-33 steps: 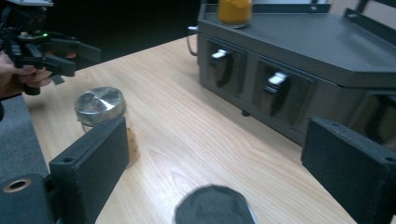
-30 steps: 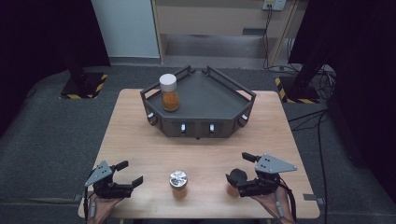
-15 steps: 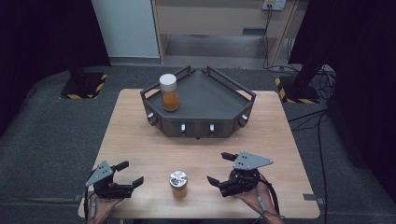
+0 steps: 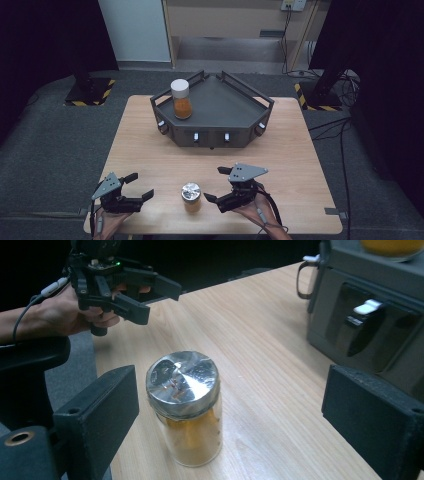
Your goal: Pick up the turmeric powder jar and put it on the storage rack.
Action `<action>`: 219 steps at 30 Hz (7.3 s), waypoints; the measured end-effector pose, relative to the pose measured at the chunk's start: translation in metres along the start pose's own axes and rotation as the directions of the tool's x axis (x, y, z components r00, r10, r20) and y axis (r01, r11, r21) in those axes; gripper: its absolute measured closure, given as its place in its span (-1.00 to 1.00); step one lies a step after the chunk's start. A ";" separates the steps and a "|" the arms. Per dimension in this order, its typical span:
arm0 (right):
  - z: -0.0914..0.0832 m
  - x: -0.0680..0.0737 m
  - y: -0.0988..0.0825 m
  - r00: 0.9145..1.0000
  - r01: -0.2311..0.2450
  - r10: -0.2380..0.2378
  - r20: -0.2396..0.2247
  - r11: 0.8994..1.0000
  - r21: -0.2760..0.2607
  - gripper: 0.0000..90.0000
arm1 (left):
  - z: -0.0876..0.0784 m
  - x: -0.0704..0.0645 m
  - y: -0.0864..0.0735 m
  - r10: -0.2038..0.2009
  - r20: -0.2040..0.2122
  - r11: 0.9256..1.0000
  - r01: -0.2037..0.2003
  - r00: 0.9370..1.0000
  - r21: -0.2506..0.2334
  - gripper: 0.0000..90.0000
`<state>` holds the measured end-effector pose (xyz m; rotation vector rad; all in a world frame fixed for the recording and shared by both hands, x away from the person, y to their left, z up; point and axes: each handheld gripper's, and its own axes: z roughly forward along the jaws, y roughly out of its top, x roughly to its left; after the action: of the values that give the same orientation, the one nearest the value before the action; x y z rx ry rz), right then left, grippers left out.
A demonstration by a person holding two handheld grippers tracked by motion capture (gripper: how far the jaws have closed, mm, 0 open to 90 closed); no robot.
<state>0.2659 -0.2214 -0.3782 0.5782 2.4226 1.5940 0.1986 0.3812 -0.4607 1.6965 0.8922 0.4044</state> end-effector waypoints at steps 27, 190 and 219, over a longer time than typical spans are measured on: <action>0.056 0.000 -0.002 0.995 -0.005 0.010 -0.104 0.999 0.050 -0.77 | 0.001 -0.001 0.001 0.012 -0.002 1.000 -0.012 1.000 0.010 -0.89; 0.112 -0.116 0.135 0.873 -0.126 0.155 0.463 0.988 -0.093 -0.23 | 0.001 0.001 0.001 0.006 0.005 1.000 -0.006 1.000 0.014 -0.89; 0.121 -0.123 0.126 0.869 -0.153 0.177 0.463 0.984 -0.089 -0.24 | 0.002 0.001 0.001 0.006 0.006 1.000 -0.006 1.000 0.014 -0.89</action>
<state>0.4487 -0.1268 -0.3198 1.0508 2.0094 1.3638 0.2007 0.3806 -0.4605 1.7123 0.8874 0.3973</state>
